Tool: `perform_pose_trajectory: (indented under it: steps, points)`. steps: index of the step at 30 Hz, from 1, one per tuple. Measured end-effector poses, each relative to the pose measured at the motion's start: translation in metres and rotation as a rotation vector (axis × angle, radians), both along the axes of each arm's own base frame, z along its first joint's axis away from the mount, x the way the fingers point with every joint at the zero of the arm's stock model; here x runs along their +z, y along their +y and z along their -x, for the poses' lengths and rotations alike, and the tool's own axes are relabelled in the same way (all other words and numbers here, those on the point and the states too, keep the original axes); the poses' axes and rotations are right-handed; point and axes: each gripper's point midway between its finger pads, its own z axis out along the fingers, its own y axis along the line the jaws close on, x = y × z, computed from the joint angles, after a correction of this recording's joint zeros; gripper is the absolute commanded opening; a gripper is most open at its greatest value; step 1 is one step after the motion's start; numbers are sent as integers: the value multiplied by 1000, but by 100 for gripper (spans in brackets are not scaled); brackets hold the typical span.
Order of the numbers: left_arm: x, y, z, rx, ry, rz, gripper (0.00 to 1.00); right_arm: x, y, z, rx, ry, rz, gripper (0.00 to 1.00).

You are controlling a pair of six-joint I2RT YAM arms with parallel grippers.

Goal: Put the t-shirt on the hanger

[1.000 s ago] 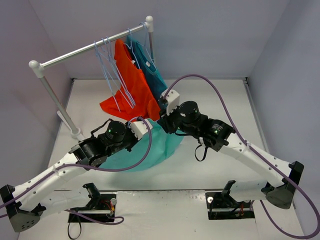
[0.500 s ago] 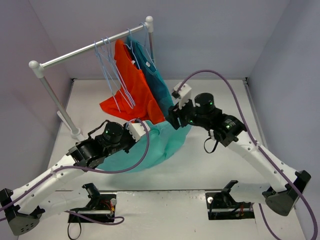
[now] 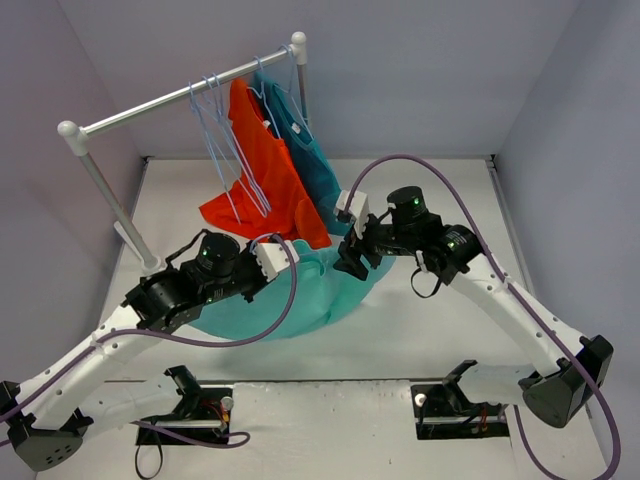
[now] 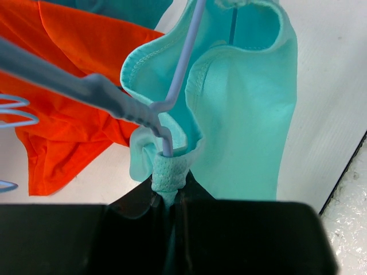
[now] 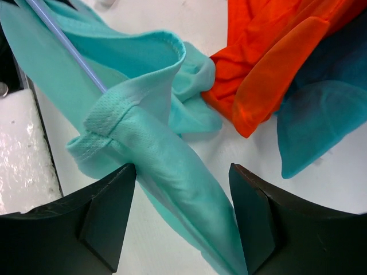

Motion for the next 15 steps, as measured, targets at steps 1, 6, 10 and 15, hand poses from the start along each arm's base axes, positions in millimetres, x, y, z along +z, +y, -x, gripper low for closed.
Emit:
perform_pose_trajectory:
  steps: [1,6,10,15]
  points:
    - [2,-1,0,-11,-2,0,0,-5,0,1,11,8,13,61]
    - [6,-6,2,-53,1,-11,0,-12,-1,2,34,5,43,52]
    - [4,-9,4,-78,17,-29,0,-11,1,4,57,3,38,43]
    - [1,-9,2,-89,35,-42,0,-7,5,11,97,3,24,15]
